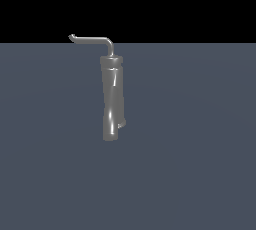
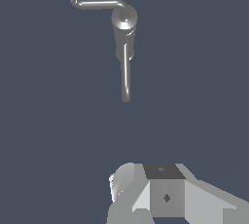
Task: Turn on the faucet by rotating a designated handle.
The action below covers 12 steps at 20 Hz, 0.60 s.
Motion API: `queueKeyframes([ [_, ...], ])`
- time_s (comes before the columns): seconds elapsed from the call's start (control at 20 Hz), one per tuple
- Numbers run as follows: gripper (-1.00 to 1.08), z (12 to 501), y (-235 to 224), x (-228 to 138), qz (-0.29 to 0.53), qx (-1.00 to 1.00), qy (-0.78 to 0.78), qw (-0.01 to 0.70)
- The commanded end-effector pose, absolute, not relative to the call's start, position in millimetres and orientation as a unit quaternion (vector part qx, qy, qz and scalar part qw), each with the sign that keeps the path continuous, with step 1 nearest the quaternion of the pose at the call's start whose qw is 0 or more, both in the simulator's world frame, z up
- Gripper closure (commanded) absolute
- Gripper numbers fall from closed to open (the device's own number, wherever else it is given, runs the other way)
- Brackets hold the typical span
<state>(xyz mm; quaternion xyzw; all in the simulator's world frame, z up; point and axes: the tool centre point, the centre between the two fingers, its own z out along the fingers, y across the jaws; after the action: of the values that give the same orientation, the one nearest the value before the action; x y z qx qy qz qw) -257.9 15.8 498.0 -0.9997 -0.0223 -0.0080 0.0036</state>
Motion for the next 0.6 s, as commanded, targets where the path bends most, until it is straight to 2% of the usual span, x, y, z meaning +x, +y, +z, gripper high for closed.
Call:
queueKeyframes([
  [0.0,1.08,498.0,15.8,-257.9,-0.008,-1.000,-0.022,0.004],
  [0.55,1.08,501.5,13.0,-258.0,-0.002,-1.000,-0.023,-0.020],
])
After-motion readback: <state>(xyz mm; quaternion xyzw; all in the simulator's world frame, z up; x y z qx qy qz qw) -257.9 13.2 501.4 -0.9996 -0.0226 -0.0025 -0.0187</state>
